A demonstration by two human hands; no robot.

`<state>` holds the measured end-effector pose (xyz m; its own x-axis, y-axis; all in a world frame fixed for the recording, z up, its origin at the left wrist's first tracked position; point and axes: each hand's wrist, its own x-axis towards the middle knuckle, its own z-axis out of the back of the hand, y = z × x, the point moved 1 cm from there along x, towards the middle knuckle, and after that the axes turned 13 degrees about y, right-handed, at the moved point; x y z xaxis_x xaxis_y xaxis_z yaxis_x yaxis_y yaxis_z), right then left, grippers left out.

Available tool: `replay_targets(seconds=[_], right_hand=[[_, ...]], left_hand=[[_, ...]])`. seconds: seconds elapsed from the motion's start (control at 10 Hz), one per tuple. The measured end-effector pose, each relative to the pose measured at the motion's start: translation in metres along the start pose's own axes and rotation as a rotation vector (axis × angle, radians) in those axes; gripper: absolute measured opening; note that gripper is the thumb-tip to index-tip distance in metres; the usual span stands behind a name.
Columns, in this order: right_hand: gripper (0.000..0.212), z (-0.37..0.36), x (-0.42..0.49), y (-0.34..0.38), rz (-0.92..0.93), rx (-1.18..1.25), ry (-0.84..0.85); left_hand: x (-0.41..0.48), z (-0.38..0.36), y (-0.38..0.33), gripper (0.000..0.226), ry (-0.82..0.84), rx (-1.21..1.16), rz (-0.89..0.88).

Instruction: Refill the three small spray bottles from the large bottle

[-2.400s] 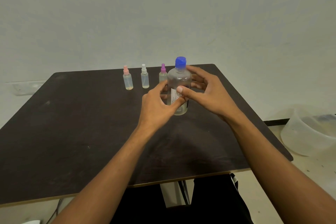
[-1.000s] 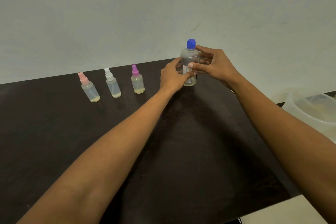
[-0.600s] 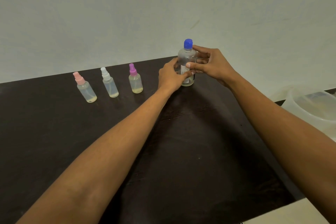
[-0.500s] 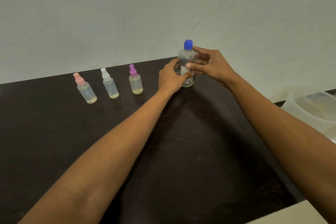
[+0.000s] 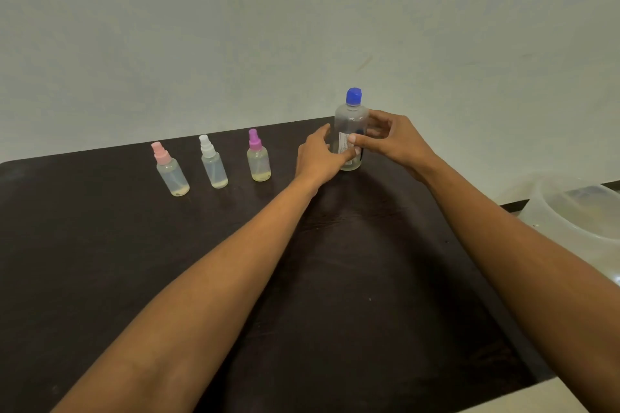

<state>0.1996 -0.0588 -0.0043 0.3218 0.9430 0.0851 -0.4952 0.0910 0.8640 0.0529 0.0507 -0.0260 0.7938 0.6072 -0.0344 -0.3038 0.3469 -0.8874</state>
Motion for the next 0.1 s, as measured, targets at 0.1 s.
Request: replay_targets(seconds=[0.1], right_hand=[[0.089, 0.0023, -0.0102, 0.0097, -0.019, -0.051, -0.084]], left_hand=[[-0.0139, 0.0090, -0.0054, 0.096, -0.048, 0.073, -0.025]])
